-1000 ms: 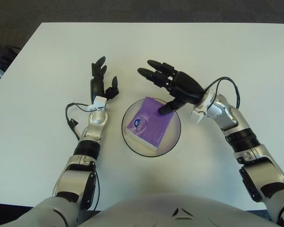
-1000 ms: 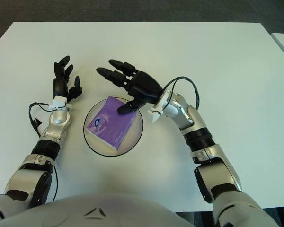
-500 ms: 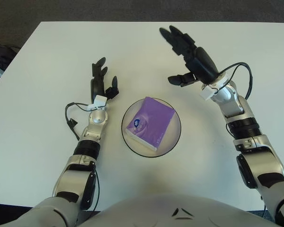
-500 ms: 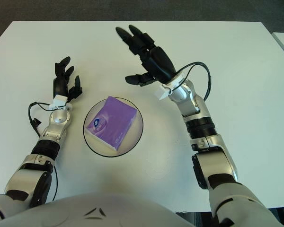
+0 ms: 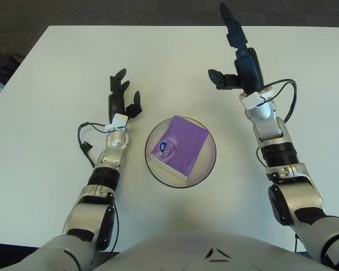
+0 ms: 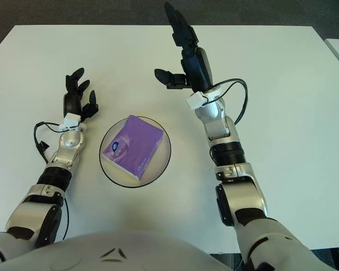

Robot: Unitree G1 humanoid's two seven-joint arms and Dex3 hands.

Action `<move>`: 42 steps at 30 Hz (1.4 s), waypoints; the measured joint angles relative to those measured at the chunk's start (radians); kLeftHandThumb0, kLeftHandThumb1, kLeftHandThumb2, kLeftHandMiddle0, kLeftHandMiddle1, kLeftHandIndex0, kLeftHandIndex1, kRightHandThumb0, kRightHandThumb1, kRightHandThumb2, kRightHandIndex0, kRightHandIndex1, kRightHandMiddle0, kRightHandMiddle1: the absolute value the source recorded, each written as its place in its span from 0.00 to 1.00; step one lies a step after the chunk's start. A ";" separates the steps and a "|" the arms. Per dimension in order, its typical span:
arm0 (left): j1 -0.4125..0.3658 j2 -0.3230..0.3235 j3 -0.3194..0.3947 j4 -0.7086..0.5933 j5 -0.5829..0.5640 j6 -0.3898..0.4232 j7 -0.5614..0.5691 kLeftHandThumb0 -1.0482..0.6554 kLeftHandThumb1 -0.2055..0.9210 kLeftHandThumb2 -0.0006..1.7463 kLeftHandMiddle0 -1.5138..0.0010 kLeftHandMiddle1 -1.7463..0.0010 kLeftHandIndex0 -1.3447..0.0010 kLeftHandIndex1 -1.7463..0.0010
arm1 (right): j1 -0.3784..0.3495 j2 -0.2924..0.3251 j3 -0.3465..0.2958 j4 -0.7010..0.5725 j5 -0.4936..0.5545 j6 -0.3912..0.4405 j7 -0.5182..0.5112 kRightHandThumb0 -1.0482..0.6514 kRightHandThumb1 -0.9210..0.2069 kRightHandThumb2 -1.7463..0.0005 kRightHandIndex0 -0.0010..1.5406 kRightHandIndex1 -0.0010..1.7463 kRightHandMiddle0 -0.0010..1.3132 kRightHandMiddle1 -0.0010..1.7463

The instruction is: Put the tissue paper into the plate.

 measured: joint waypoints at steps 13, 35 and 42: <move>0.004 0.000 0.000 -0.011 0.001 0.011 0.000 0.24 1.00 0.41 0.82 0.66 1.00 0.52 | 0.011 0.039 -0.041 0.076 0.023 0.008 -0.092 0.07 0.00 0.58 0.07 0.01 0.00 0.12; 0.015 0.001 0.000 -0.033 0.001 0.011 -0.001 0.24 1.00 0.42 0.81 0.64 1.00 0.51 | 0.135 0.123 -0.087 0.137 0.158 0.084 -0.094 0.19 0.00 0.66 0.13 0.02 0.00 0.20; 0.022 0.001 0.000 -0.050 0.001 0.011 -0.001 0.24 1.00 0.42 0.82 0.64 1.00 0.51 | 0.223 0.182 -0.084 0.133 0.192 0.109 -0.085 0.21 0.00 0.67 0.15 0.03 0.00 0.20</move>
